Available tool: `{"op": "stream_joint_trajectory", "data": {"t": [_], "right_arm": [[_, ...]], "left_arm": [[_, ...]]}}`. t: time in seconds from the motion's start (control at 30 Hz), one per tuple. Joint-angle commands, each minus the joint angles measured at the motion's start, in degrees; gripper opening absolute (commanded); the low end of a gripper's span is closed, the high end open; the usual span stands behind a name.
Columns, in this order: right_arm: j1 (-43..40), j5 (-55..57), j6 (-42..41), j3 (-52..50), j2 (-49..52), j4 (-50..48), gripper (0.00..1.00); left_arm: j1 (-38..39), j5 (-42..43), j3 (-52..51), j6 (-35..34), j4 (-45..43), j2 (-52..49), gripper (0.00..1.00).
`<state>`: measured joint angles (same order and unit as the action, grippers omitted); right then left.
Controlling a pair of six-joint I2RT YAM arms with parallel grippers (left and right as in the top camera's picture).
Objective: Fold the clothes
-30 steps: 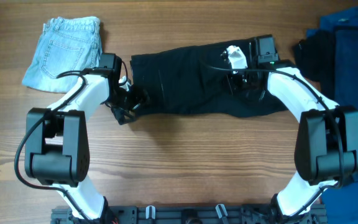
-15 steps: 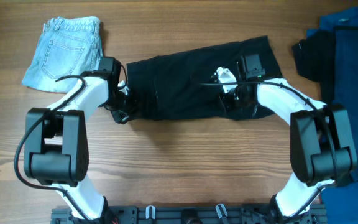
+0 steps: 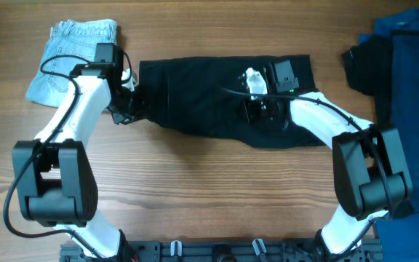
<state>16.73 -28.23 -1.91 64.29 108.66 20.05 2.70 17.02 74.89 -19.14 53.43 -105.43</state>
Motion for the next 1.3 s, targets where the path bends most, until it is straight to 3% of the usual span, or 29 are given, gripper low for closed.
{"op": "stream_joint_trajectory", "data": {"t": [0.0, 0.03, 0.07, 0.17, 0.3, 0.4, 0.57, 1.0, 1.27], "right_arm": [[0.1, 0.4, -1.0, 2.1, -0.2, -1.3, 0.08], [0.1, 0.8, -1.0, 2.1, -0.2, -1.6, 0.08], [0.1, 1.3, -1.0, 2.1, -0.2, -1.6, 0.08], [0.1, 1.4, 2.3, 2.1, -0.2, -2.2, 0.08], [0.1, 1.4, 3.3, 3.2, -0.2, -3.6, 0.08], [0.1, 1.6, 3.3, 3.7, -0.2, -4.4, 0.08], [0.1, 4.7, 3.4, 3.7, -0.2, -4.0, 0.08], [0.1, 6.1, 3.5, 3.7, -0.1, -4.2, 0.08], [0.1, 6.0, 4.9, 3.7, -0.1, -4.2, 0.07]], "left_arm": [[2.5, -0.6, 0.8, 0.9, 1.6, 1.4, 0.55], [2.9, -1.8, 0.5, 0.7, 1.8, 1.4, 0.77], [3.0, -3.0, 0.2, 0.5, 2.0, 1.4, 0.89], [1.1, -3.2, 0.9, -1.0, 1.7, 1.7, 0.99], [-3.7, -3.2, 6.8, -0.5, 0.7, 2.7, 0.99], [-4.9, -3.2, 7.7, 3.6, -5.7, 1.8, 0.95], [-4.7, -3.2, 7.6, 7.0, -11.4, -5.5, 0.95], [0.7, -4.1, 7.6, 11.5, -11.4, -17.6, 0.91], [2.3, -4.1, 7.6, 11.4, -11.2, -18.7, 0.6]]}}
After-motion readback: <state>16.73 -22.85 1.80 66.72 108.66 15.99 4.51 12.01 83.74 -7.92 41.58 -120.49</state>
